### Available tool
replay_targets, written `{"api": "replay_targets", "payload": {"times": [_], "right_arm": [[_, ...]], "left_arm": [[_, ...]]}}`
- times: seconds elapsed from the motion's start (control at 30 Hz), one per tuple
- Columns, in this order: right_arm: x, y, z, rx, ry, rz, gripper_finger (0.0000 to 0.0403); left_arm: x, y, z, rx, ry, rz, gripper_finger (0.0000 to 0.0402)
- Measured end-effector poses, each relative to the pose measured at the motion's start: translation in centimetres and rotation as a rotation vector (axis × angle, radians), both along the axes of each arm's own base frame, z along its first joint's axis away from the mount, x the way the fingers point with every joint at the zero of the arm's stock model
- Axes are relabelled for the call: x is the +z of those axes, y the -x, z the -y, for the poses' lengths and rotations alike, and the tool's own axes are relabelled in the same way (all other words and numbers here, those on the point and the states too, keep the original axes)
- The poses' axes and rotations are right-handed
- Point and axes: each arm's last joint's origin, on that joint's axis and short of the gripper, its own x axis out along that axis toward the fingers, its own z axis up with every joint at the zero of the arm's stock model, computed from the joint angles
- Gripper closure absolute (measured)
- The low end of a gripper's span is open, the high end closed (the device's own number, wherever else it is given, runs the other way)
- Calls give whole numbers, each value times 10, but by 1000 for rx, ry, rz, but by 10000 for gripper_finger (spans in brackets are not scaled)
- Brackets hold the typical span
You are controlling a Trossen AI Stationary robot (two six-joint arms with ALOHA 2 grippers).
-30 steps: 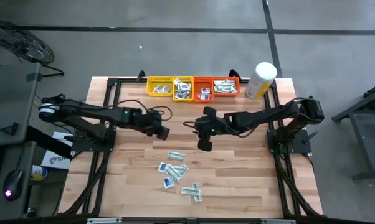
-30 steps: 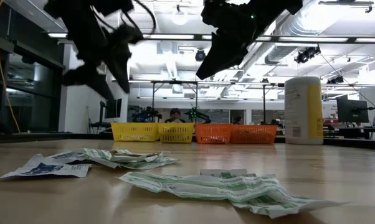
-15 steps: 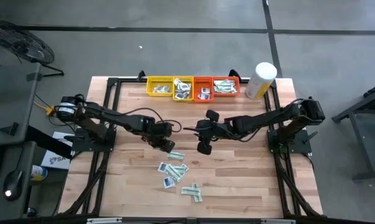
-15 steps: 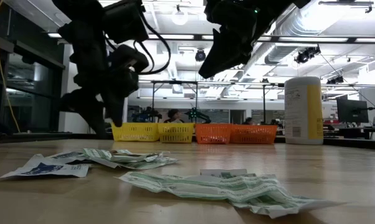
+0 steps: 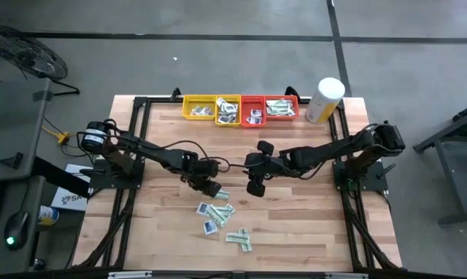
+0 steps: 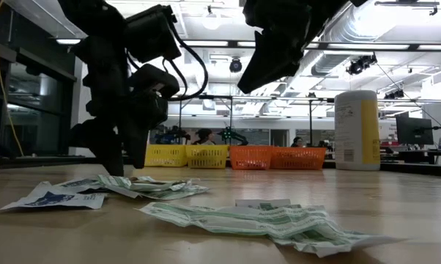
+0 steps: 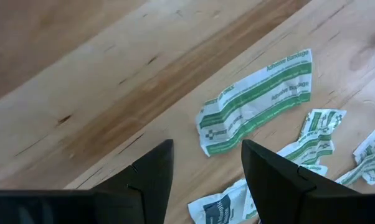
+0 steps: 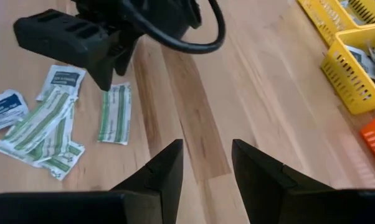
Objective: Pick & Place First Aid Supplies
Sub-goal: Put the green pad into the right orange bin
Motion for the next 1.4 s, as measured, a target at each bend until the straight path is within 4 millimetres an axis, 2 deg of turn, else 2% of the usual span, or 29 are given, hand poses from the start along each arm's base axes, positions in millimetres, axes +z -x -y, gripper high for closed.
{"api": "replay_targets", "payload": {"times": [0.13, 0.33, 0.43, 0.53, 0.6, 0.73, 0.87, 1.4], "right_arm": [[0, 1, -2, -3, -14, 0, 272], [-4, -1, -11, 71, -148, -16, 283], [-15, -4, -21, 108, -158, -44, 314], [-28, -14, -31, 132, -200, -23, 374], [-38, -23, -38, 135, -223, 17, 394], [-62, -41, -46, 90, -243, 107, 397], [-85, -50, -47, 2, -270, 119, 400], [-119, -53, -57, -23, -308, 72, 402]], "left_arm": [[-7, -2, 1, -2, -5, -18, 215], [-9, -3, 1, -3, -8, -18, 215], [-10, -3, 1, -3, -11, -19, 215], [-10, -3, 1, -2, -13, -21, 215], [-10, -3, 1, -2, -14, -21, 215], [-10, -3, 1, -6, -17, -20, 215], [-10, -3, 1, -7, -21, -20, 215], [-11, -3, 1, -22, -36, -12, 215]]}}
